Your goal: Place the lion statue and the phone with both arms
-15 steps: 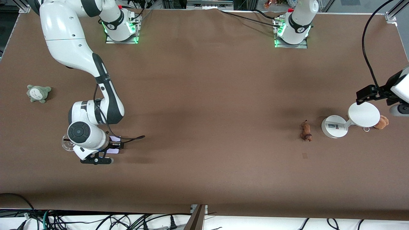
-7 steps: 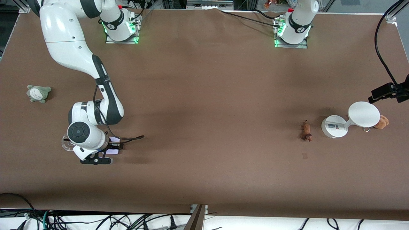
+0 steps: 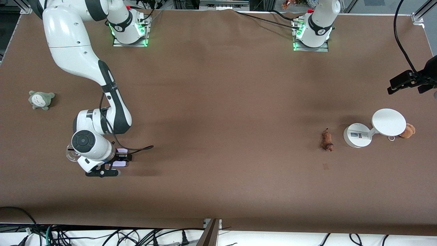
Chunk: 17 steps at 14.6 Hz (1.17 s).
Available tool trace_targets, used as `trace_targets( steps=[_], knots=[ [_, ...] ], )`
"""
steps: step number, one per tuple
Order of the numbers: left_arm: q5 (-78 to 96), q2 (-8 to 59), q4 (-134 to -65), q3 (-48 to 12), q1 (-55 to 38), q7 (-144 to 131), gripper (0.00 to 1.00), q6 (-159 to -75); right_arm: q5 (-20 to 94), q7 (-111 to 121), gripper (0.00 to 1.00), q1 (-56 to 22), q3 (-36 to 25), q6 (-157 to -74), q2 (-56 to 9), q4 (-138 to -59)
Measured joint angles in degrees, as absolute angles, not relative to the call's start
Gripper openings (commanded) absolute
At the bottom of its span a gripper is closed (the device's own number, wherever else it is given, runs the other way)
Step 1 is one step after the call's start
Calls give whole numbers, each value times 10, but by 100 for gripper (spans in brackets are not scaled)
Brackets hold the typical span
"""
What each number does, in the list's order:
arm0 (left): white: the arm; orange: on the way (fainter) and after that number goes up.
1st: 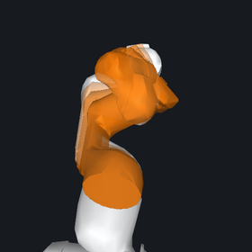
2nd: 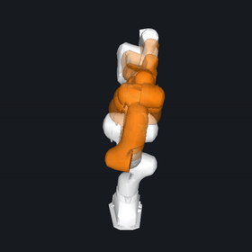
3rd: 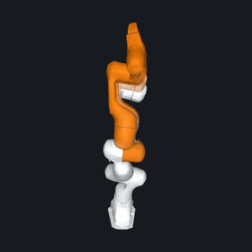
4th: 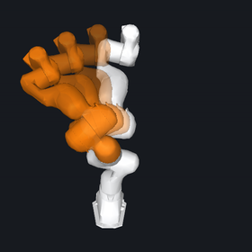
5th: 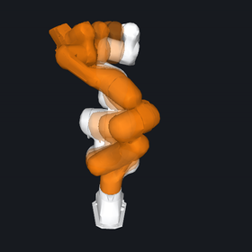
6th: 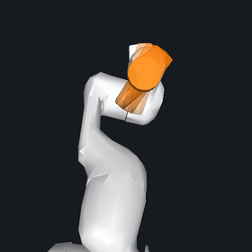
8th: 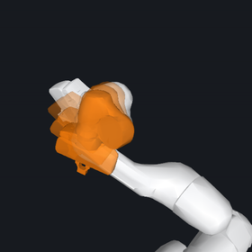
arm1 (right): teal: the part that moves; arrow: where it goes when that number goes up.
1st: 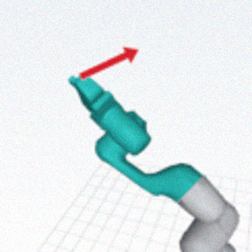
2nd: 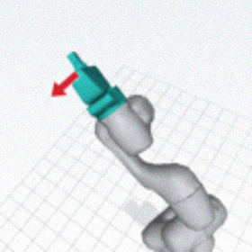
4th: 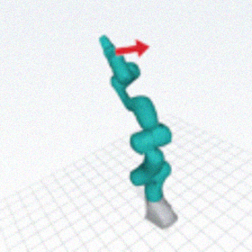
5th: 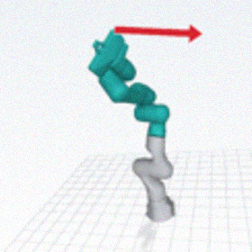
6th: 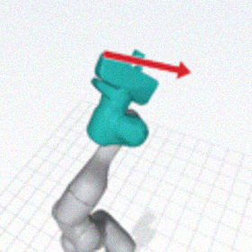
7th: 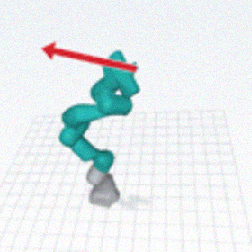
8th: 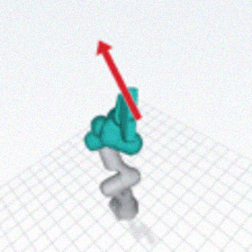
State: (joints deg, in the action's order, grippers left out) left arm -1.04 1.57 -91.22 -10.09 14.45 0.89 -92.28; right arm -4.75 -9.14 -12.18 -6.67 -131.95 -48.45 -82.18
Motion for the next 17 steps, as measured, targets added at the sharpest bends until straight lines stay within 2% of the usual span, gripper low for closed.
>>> trace_targets(
  steps=[2,5,9,12,15,17],
  knots=[
    [-10,17,-921,-101,140,9,100,-942,-48,-90,100,-122,-66,-1316,-477,-813],
    [-10,21,-928,-88,123,8,100,-954,-48,-88,100,-122,-66,-1259,-434,-798],
    [-10,21,-928,17,19,7,100,-956,-48,-71,100,-122,-65,-1176,-360,-790],
    [-10,21,-928,27,11,7,100,-957,-37,-58,100,-122,-63,-1084,-303,-786],
    [-10,25,-928,28,10,7,100,-957,-14,-58,100,-122,-62,-955,-228,-784],
    [-10,27,-928,28,9,7,100,-957,-13,-58,100,-122,-62,-911,-182,-785]
  ],
)
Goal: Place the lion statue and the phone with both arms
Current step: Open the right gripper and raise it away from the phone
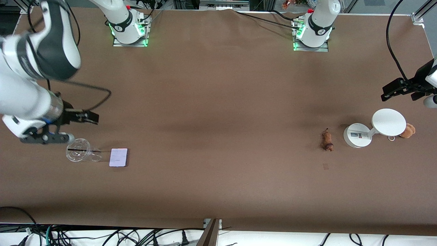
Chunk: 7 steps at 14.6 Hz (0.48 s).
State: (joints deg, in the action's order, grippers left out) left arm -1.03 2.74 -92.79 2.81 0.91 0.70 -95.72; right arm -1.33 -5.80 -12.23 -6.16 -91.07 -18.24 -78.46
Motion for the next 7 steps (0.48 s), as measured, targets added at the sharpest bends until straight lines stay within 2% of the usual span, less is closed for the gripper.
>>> trace_targets(
  steps=[7],
  knots=[
    [-10,27,-928,32,9,7,100,-967,-10,-53,100,-108,-61,-849,-99,-799]
  ],
)
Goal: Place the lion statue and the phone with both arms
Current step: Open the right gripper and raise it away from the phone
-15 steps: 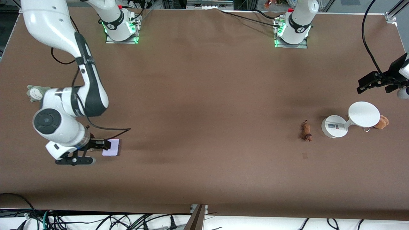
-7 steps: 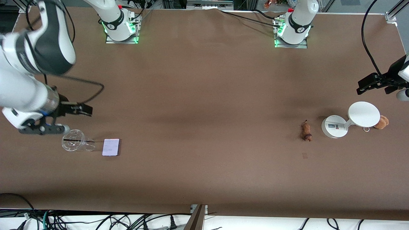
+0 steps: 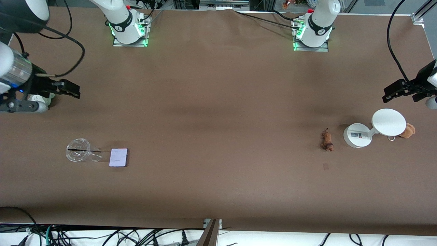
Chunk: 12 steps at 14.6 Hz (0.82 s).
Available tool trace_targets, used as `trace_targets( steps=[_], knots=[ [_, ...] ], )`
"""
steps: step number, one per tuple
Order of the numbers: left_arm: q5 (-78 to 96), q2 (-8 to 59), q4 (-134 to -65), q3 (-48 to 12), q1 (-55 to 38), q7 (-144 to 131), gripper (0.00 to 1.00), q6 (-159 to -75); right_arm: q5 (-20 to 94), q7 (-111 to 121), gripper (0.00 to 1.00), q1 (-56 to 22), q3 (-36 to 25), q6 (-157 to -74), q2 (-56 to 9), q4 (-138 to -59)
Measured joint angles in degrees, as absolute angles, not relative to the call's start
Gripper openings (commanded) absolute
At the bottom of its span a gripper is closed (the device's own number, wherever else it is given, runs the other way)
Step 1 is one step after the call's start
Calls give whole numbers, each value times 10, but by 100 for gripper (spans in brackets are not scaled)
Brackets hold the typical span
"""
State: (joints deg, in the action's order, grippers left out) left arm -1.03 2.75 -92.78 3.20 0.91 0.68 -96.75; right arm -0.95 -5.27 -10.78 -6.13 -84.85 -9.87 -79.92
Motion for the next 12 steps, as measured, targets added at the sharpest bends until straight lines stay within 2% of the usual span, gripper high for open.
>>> trace_targets(
  steps=[6,12],
  knots=[
    [-10,27,-928,33,9,7,100,-968,9,-44,100,-63,-60,-814,-50,-827],
    [-10,27,-928,33,8,6,100,-968,9,-44,100,-63,-50,-807,-58,-837]
  ],
)
